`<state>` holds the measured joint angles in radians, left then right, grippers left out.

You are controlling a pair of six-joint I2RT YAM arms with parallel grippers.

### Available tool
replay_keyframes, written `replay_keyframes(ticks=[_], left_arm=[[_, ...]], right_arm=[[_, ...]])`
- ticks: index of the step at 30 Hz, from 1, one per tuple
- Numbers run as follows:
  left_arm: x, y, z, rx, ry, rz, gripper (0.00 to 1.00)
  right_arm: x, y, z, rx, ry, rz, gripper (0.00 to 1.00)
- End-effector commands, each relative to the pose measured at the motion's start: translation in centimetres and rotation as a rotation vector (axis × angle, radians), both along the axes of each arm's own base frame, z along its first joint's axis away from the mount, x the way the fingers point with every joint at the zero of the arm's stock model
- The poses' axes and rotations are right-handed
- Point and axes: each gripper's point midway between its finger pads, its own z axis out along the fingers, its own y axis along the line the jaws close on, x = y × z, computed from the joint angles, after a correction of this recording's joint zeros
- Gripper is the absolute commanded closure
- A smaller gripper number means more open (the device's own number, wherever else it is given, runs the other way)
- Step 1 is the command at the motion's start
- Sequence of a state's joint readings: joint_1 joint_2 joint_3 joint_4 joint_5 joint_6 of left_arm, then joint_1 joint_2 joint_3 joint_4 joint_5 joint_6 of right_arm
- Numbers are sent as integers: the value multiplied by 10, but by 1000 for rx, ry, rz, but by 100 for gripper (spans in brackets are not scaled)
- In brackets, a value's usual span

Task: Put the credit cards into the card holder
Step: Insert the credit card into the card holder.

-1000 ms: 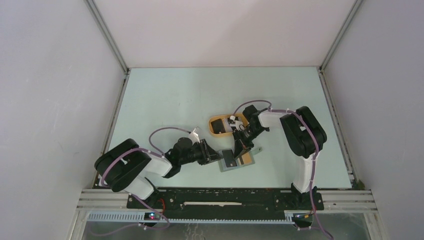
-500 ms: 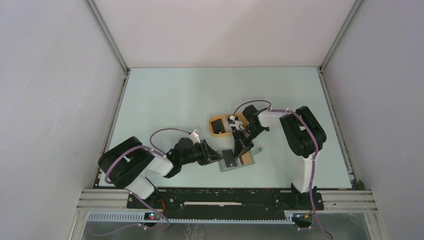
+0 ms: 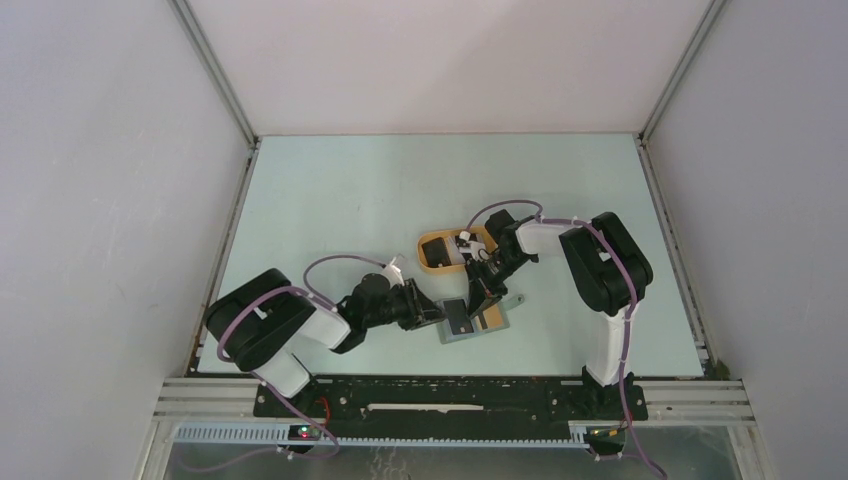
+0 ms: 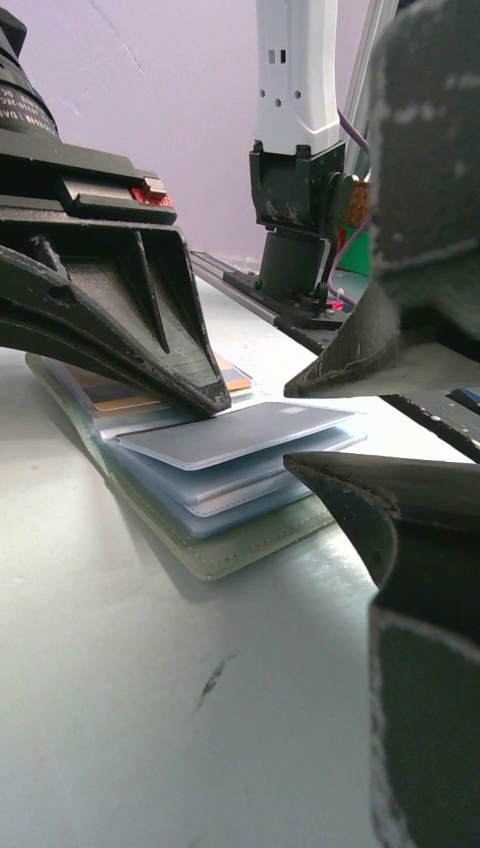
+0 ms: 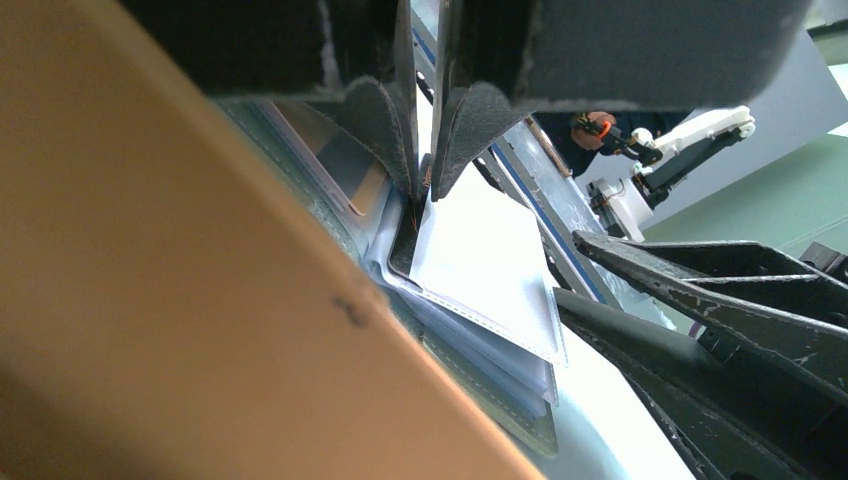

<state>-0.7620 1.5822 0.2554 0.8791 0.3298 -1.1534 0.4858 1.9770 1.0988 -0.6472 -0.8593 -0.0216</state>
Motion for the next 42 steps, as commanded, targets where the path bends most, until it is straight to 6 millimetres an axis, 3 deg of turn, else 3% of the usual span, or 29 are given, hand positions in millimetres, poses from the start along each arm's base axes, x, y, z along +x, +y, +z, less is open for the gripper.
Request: replay_keyframes(ticks=[1,23,35,42], left_arm=[[7,-16,16,-49,-30,-27,69],[8,-24,17,-56,-30,-61,74],[8,-26,20,-67,-40,-72,75],[8,-31,23,-74,-47,-89,75]], right_arm=[[6,-2,-10,-26,-20,4,83],[8,-2,-5,-7,-38,10,80],[20,-10,40,139,-165,55,67],[29,-19,62,216,-219,60,66]])
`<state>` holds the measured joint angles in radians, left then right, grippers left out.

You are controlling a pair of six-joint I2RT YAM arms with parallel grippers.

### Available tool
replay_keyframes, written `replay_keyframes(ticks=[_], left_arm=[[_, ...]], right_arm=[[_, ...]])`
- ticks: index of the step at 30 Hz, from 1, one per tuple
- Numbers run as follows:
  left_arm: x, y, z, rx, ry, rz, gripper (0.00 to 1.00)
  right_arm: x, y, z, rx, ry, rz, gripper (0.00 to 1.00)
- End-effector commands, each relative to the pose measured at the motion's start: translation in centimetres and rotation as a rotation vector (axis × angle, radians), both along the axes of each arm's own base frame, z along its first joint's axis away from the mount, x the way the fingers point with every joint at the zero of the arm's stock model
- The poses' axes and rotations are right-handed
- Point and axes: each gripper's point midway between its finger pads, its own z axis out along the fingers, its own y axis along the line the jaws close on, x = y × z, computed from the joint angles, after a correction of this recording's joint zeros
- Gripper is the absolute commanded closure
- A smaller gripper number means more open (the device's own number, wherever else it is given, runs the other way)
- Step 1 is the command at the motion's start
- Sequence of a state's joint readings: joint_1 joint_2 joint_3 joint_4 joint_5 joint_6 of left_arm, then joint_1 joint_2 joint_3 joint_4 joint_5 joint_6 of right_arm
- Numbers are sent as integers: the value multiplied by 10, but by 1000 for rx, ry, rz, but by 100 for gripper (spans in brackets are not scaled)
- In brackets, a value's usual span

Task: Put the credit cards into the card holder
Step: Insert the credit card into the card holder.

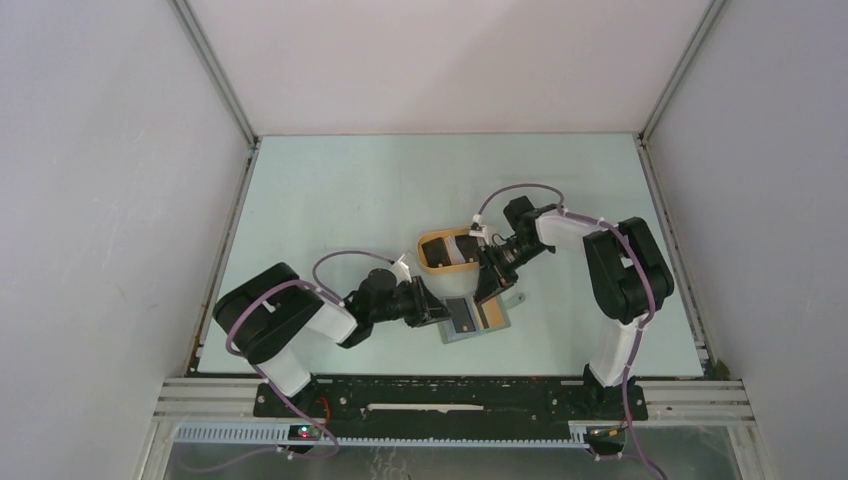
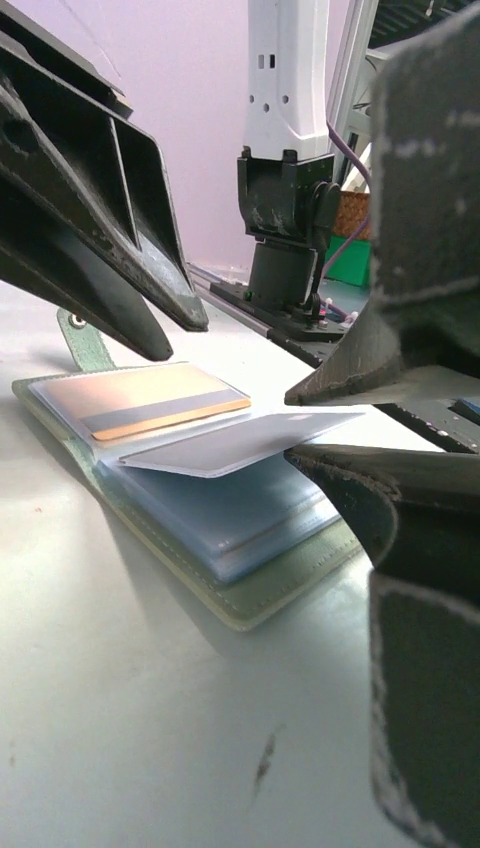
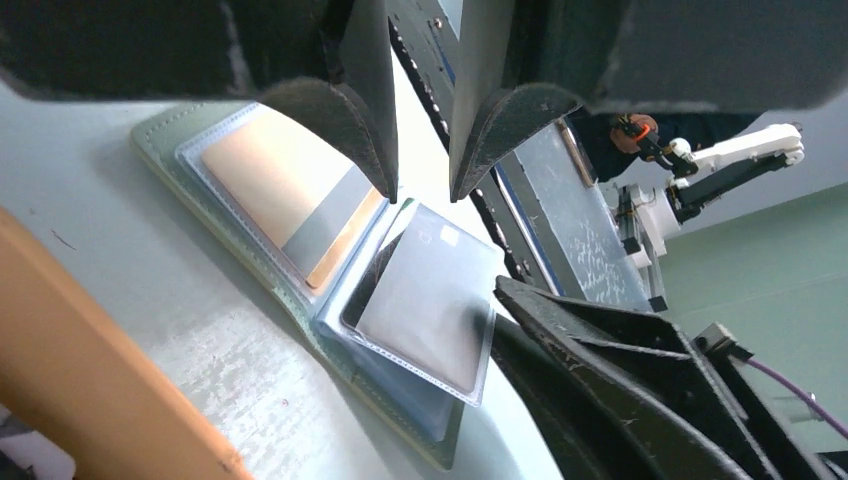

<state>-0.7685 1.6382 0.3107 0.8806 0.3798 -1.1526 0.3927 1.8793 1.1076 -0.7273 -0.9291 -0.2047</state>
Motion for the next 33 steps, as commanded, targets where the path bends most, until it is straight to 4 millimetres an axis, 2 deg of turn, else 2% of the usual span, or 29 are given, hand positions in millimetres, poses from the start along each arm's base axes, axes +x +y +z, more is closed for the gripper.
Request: replay_keyframes(ticks=[1,9,16,21,24,26,29,33], left_arm=[[8,-18,22,-61,-60,-39,75],[9,-21,24,-65,-75,-47,75],[9,-21,22,-52,-68,-48,75],[7,-18,14,-17,-47,-43,75],[5,-15,10,0,-36,-37,75],[4,-13,10,5,-36,-35,75],[3,-13,11,3,-44,-44,74],[2,-18,18,-12,-54,-74,73]], right_arm=[[14,-3,29,85,-102,30,66],[30,-30,7,-52,-120,-24,67],[36,-44,-10,-170,-138,-12,66],[33,-47,-16,-186,-107,-3,66],[35,-46,-9,-159,-110,-2,66],[38,-45,3,-104,-120,-11,66],[44,-50,19,-24,-129,-51,66],[49,-57,30,46,-113,-96,66]])
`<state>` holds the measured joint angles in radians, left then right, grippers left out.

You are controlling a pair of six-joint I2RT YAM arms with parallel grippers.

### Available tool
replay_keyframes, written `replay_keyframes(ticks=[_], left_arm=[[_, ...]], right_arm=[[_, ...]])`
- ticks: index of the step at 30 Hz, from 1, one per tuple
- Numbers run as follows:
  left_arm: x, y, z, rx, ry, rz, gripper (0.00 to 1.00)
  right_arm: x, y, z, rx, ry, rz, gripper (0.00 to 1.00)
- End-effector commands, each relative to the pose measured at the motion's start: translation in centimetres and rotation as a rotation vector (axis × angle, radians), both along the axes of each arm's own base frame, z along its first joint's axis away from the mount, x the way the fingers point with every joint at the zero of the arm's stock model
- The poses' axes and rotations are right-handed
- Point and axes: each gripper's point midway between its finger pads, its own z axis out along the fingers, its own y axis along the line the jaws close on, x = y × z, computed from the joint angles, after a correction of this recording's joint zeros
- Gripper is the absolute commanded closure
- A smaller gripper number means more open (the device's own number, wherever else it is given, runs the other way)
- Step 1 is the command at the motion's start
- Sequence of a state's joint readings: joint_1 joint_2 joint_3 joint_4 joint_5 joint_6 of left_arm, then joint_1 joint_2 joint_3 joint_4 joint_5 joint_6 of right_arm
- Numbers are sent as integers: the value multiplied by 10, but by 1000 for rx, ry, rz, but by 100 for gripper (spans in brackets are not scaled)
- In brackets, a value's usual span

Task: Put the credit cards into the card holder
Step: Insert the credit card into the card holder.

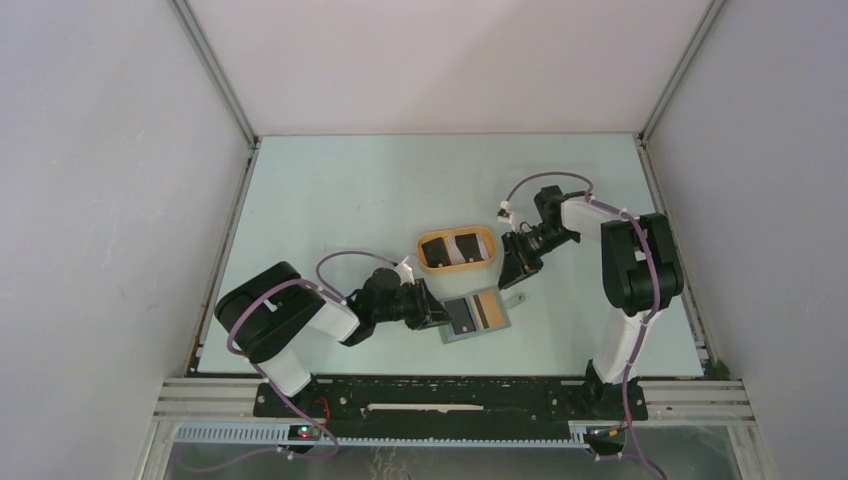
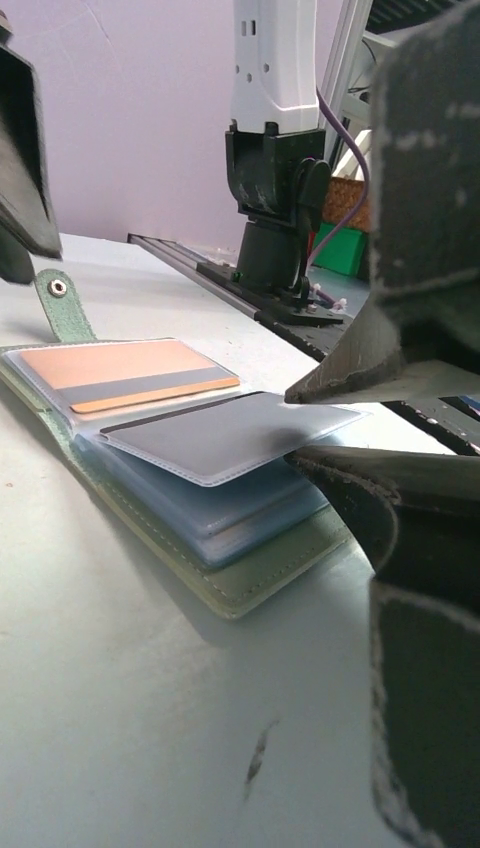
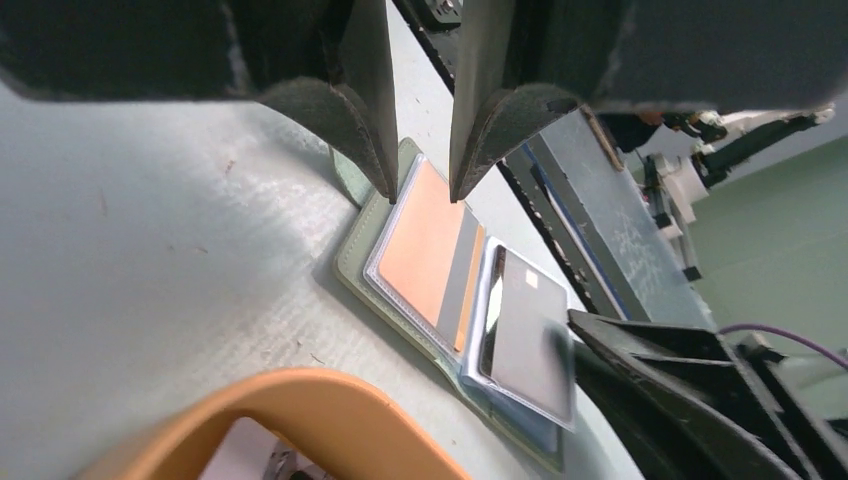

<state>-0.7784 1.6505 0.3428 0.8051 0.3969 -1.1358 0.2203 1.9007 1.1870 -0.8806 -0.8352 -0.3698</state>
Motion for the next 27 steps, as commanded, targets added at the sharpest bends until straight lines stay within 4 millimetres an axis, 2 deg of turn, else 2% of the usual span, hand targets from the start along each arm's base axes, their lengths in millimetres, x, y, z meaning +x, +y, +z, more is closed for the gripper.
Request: replay_keyframes(ticks=[1,11,16,18,19,21,24,27], left_arm=[[8,-16,28,-58,-86,-48,73],[19,-34,45,19,-130,-151,67],[28,-47,46,66,-139,-225,65],[30,-54,39,83,-113,-258,64],[33,-65,36,88,-94,-302,64],[36,-73,35,83,-88,-324,63],[42,-84,46,57,-106,-338,63],[51,-84,68,61,-176,-318,63]], right_arm=[[13,-1,34,139,-55,-25,66],[15,1,43,182,-64,-20,66],[19,-4,47,189,-78,-38,66],[22,-7,48,186,-85,-48,66],[25,-12,50,184,-99,-62,66],[27,-15,55,189,-112,-74,66],[30,-20,66,199,-155,-87,66],[34,-24,81,198,-224,-95,66]])
